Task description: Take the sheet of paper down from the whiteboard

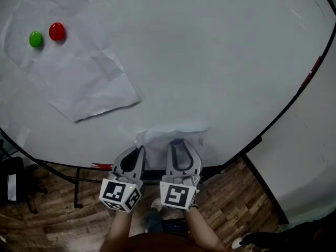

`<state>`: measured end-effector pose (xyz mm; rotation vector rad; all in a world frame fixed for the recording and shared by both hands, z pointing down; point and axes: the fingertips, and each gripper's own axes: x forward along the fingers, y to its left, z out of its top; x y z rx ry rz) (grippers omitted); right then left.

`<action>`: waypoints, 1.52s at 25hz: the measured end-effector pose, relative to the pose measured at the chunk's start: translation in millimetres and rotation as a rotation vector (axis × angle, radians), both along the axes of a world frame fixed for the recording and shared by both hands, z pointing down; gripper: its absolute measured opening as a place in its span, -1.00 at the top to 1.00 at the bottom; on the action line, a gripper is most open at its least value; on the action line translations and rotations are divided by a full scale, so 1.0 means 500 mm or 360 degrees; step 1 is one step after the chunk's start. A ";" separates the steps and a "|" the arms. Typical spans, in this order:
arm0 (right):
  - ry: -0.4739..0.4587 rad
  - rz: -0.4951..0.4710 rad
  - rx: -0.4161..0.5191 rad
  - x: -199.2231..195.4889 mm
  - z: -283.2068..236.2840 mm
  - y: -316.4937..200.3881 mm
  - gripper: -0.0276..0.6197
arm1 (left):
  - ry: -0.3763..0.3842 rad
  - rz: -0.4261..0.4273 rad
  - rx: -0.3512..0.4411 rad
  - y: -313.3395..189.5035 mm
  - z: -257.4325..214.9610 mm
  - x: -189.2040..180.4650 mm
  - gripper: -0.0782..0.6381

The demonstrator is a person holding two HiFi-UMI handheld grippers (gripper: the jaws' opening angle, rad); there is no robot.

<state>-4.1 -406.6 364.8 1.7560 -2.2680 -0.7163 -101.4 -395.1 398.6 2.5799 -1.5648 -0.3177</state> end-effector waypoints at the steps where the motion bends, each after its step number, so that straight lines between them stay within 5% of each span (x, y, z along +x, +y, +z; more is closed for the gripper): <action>1: 0.0000 -0.0002 -0.0001 0.000 0.000 0.000 0.49 | 0.0010 0.0008 -0.0005 0.001 0.000 0.001 0.71; 24: 0.0012 -0.0030 -0.0127 0.017 0.047 0.039 0.49 | 0.0144 0.0063 -0.0113 0.003 0.011 0.020 0.71; 38: -0.0112 -0.0002 -0.0194 0.068 0.057 0.104 0.49 | 0.0197 0.0034 -0.0138 0.085 0.007 -0.013 0.72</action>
